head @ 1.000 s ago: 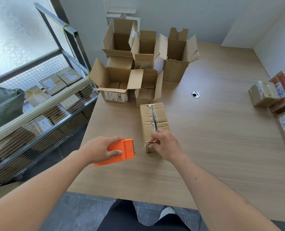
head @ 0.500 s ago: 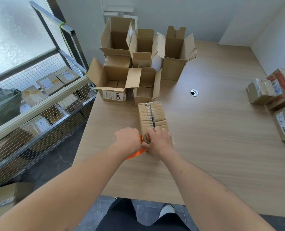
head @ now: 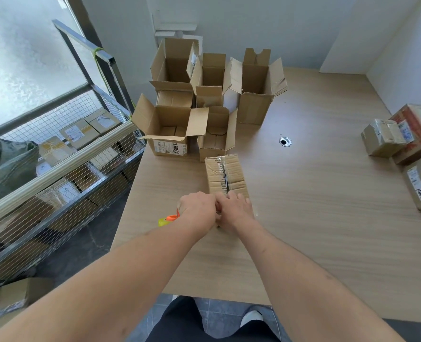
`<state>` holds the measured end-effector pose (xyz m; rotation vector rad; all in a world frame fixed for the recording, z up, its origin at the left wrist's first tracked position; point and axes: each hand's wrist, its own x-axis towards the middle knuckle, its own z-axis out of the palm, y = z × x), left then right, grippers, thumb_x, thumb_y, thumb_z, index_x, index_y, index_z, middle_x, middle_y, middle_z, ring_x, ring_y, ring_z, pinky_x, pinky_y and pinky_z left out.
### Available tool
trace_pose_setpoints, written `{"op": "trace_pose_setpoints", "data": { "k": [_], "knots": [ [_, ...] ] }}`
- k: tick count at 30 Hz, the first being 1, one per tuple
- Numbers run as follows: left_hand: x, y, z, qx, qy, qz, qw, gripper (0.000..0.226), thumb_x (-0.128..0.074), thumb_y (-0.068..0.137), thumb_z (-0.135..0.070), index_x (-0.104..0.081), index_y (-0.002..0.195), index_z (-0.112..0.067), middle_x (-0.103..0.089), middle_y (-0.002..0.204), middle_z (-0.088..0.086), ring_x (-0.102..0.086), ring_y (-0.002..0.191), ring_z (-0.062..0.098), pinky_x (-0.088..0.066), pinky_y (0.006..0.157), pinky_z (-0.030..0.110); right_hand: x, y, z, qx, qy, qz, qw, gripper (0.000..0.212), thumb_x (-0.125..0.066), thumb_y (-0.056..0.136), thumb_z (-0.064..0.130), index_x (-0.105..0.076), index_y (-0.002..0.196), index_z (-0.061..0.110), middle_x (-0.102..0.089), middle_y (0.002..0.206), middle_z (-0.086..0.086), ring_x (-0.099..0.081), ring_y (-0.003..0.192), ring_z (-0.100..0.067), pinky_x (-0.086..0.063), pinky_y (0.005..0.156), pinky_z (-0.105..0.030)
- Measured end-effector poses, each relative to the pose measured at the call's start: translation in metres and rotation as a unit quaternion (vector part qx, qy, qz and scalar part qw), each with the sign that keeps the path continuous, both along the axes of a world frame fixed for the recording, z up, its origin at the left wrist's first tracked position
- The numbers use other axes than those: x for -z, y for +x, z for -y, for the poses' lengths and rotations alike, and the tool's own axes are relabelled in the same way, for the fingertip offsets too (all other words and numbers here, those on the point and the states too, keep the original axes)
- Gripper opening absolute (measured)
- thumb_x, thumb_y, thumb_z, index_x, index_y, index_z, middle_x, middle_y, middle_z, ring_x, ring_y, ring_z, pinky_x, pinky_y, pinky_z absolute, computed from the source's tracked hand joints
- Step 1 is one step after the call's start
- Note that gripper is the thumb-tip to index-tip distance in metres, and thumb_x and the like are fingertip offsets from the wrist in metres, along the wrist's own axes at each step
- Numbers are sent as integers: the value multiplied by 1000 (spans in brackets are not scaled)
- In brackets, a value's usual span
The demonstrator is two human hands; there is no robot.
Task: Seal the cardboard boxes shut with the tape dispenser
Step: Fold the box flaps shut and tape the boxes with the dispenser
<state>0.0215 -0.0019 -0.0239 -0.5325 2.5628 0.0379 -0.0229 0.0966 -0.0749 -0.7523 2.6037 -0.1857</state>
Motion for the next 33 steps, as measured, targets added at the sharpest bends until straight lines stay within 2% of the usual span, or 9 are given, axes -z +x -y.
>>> {"op": "trace_pose_setpoints", "data": {
  "k": [3, 11, 13, 16, 19, 23, 26, 29, 33],
  "knots": [
    [5, 9, 7, -38, 23, -31, 999, 27, -62, 92, -27, -66, 117, -18, -67, 124, 7, -64, 115, 30, -49, 84, 37, 2, 0, 0, -4, 4, 0, 1000, 21, -57, 89, 44, -41, 96, 31, -49, 117, -5, -47, 115, -31, -34, 95, -42],
    [21, 17, 25, -104, 75, -52, 990, 43, -69, 87, -50, -63, 119, -21, -66, 121, 6, -63, 114, 30, -43, 77, 35, 9, -1, -3, -31, 13, -25, 999, 31, -56, 94, 48, -46, 114, 26, -49, 124, -8, -46, 119, -33, -35, 96, -44],
    [20, 15, 25, -88, 63, -53, 993, 40, -69, 88, -47, -63, 119, -22, -66, 120, 6, -63, 114, 30, -44, 77, 35, 9, -1, -2, -31, 14, -25, 999, 34, -56, 93, 47, -46, 117, 25, -48, 126, -9, -46, 121, -33, -35, 97, -45],
    [15, 9, 21, -26, 13, -40, 999, 26, -64, 91, -31, -66, 115, -23, -68, 119, 4, -65, 111, 29, -44, 76, 34, 7, 1, 0, -30, 19, -24, 999, 36, -56, 91, 46, -46, 118, 24, -48, 126, -9, -45, 122, -34, -35, 97, -45],
    [25, 19, 27, 19, -52, 15, 998, 30, -63, 90, -17, -69, 118, -21, -69, 120, 0, -68, 112, 25, -49, 79, 33, 7, 1, 1, -27, 24, -15, 999, 38, -57, 89, 48, -47, 118, 26, -48, 126, -9, -45, 122, -34, -34, 98, -45],
    [42, 33, 47, -15, -52, 17, 998, 28, -59, 96, -24, -64, 124, -22, -66, 126, 3, -64, 118, 26, -43, 80, 31, 8, -3, 3, -16, 13, -16, 1000, 33, -55, 88, 49, -47, 114, 28, -50, 124, -8, -46, 120, -33, -33, 98, -45],
    [36, 27, 61, -36, -19, -26, 999, 27, -61, 97, -37, -60, 121, -24, -65, 122, 6, -64, 115, 29, -40, 77, 32, 9, -3, 3, 4, 0, -10, 1000, 27, -58, 85, 50, -45, 100, 32, -53, 119, -5, -48, 117, -31, -34, 97, -44],
    [25, 25, 74, -33, -1, -113, 993, 29, -58, 97, -47, -53, 119, -28, -68, 110, 6, -66, 104, 30, -41, 71, 33, 8, 2, 3, 30, -10, -26, 999, 29, -61, 82, 50, -41, 92, 33, -54, 113, -2, -50, 112, -28, -35, 95, -42],
    [17, 39, 100, -11, 26, -247, 969, 53, -53, 99, -54, -37, 148, -40, -72, 105, 5, -68, 96, 31, -45, 76, 37, 5, 6, -2, 29, -30, -76, 996, 39, -67, 76, 49, -40, 96, 30, -57, 110, 0, -53, 107, -28, -37, 90, -40]
  ]
}}
